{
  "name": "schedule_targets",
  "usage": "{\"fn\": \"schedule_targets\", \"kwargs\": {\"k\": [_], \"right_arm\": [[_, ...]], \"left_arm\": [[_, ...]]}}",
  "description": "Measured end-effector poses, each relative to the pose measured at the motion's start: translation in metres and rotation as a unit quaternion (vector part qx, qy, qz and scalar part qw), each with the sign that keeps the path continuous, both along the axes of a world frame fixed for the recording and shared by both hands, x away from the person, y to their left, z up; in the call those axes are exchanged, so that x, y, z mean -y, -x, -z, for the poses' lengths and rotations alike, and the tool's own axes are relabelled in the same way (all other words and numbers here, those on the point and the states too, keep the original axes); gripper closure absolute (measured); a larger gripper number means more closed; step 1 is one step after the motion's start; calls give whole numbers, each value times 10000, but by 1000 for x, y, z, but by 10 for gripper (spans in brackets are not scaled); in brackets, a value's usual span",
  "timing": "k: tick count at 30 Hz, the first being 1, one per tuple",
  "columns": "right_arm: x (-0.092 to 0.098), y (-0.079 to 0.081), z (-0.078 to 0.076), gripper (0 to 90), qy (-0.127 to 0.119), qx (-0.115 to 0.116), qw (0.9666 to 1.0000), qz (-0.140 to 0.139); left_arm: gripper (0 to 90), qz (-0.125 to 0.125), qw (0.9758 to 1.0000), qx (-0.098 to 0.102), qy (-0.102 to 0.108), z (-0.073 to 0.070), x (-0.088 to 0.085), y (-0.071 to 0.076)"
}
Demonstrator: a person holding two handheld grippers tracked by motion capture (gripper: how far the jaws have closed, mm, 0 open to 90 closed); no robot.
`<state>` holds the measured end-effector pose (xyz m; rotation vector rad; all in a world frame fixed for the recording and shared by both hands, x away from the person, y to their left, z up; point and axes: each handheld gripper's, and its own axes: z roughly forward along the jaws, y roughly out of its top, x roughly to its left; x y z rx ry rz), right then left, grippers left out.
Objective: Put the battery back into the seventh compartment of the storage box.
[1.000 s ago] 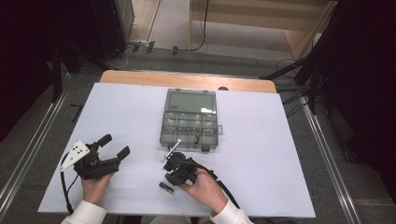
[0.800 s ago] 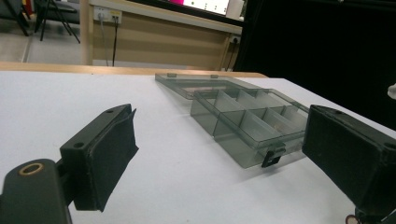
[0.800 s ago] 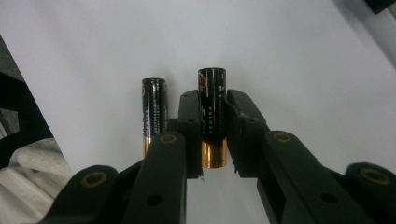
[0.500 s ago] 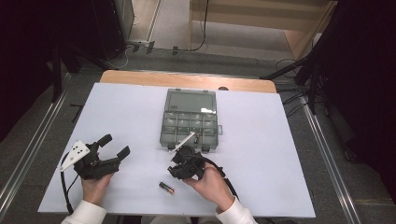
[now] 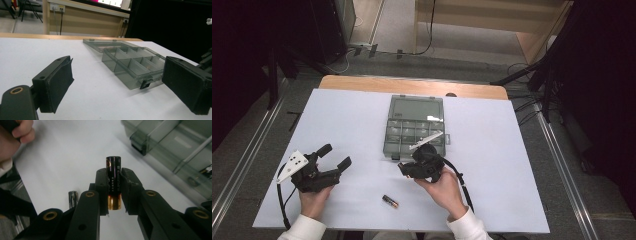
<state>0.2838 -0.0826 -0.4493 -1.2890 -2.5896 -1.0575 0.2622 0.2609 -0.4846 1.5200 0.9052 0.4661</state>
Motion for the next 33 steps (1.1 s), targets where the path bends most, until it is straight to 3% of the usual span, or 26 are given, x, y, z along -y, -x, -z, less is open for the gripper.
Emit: {"fn": "schedule_targets", "kwargs": {"k": [5,16,26,33], "right_arm": [[12,-8,2,781,-320,-8,9992,254],[31,-18,7,781,-737,-37,9947,714],[51,-28,13,781,-1136,-16,9856,1250],[65,-35,23,781,-1273,-41,9794,1566]], "left_arm": [[96,-2,10000,-1,-3,0,0,0],[96,-4,10000,0,9,0,0,0],[96,-4,10000,0,5,0,0,0],[96,-2,10000,-4,2,0,0,0]]}}
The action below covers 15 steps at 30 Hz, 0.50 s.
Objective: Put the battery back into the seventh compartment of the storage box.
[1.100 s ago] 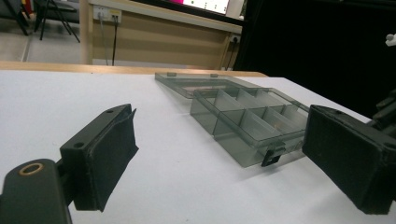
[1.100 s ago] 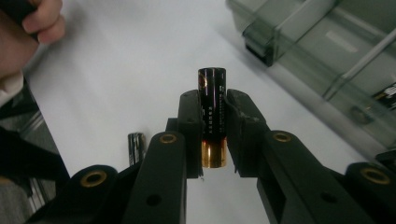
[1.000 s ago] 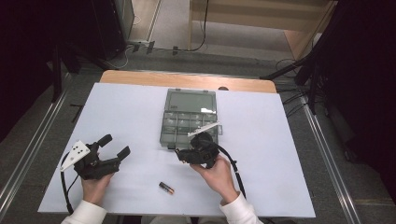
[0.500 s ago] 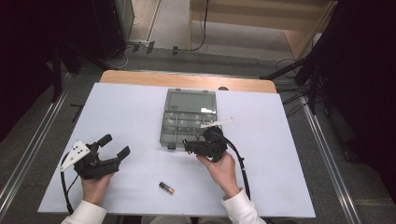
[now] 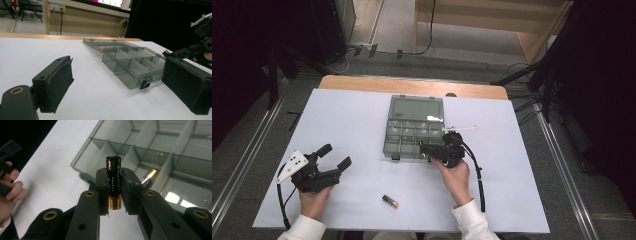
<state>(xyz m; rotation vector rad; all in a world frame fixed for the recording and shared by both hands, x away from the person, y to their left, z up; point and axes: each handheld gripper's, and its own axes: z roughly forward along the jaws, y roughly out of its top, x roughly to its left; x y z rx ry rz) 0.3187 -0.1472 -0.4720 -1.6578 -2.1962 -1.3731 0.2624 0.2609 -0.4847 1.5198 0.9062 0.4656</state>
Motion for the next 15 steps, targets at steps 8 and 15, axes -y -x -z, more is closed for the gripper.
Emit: {"fn": "schedule_targets", "kwargs": {"k": [8,15], "right_arm": [[5,-8,4,781,-247,-82,9991,343],[5,-17,11,781,-495,-356,9962,624]], "left_arm": [[96,4,10000,-1,-5,0,0,0],[96,5,10000,-2,1,0,0,0]]}}
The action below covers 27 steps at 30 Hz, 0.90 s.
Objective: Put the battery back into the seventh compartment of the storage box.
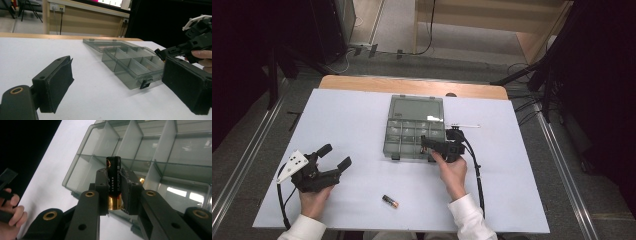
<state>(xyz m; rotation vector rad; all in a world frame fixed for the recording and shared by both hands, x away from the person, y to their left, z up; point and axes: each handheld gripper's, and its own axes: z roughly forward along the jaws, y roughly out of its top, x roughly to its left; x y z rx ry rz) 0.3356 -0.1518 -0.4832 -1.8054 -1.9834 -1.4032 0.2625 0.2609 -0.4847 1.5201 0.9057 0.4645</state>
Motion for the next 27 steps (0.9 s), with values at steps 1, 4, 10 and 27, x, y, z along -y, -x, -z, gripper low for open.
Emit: {"fn": "schedule_targets", "kwargs": {"k": [1,4,10,27], "right_arm": [[0,-1,1,781,-46,-45,10000,50],[1,-4,4,781,-164,-155,9997,127],[-6,-3,5,716,-175,-232,9995,120],[-19,26,-21,0,764,815,9915,-671]], "left_arm": [[96,-4,10000,-2,4,0,0,0],[96,-1,10000,-1,2,0,0,0],[96,-1,10000,0,1,0,0,0],[96,0,10000,-9,-2,0,1,0]]}}
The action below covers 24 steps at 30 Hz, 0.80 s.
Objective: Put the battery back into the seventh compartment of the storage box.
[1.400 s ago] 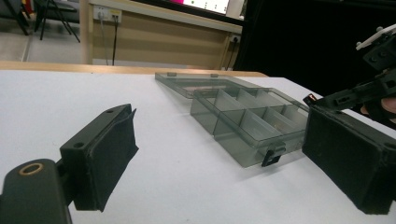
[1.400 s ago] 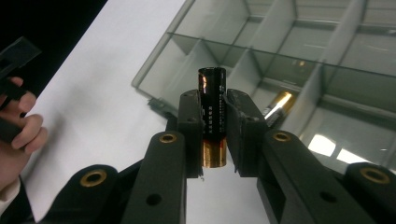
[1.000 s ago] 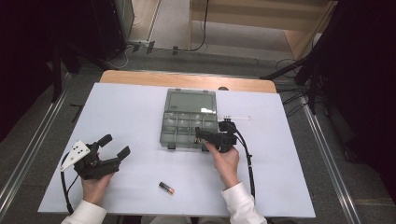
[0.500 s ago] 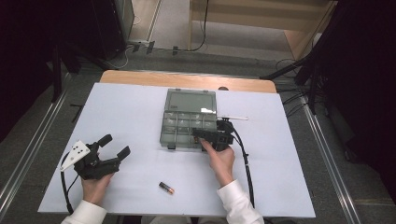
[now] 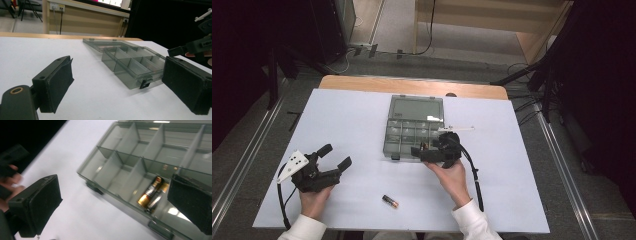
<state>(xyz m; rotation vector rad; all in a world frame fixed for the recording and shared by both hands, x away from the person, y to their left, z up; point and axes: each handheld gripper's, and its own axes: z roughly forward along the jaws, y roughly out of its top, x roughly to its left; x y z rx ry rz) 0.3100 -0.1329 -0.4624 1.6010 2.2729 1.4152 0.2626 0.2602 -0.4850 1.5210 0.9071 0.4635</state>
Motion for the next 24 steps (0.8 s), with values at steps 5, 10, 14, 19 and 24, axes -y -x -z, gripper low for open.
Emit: {"fn": "schedule_targets", "kwargs": {"k": [5,10,14,19,24], "right_arm": [[-5,8,-4,0,194,159,9993,-271],[-9,13,-6,0,205,155,9982,-546],[-15,16,-5,0,335,135,9961,-809],[-19,19,-5,0,334,83,9947,-973],[-26,24,-5,0,447,59,9927,-1121]], "left_arm": [[96,-7,10000,1,-3,0,0,0],[96,-10,10000,1,3,0,0,0],[96,-10,10000,8,-11,0,0,1],[96,-7,10000,7,-13,0,0,1],[96,-11,10000,12,-11,0,0,0]]}}
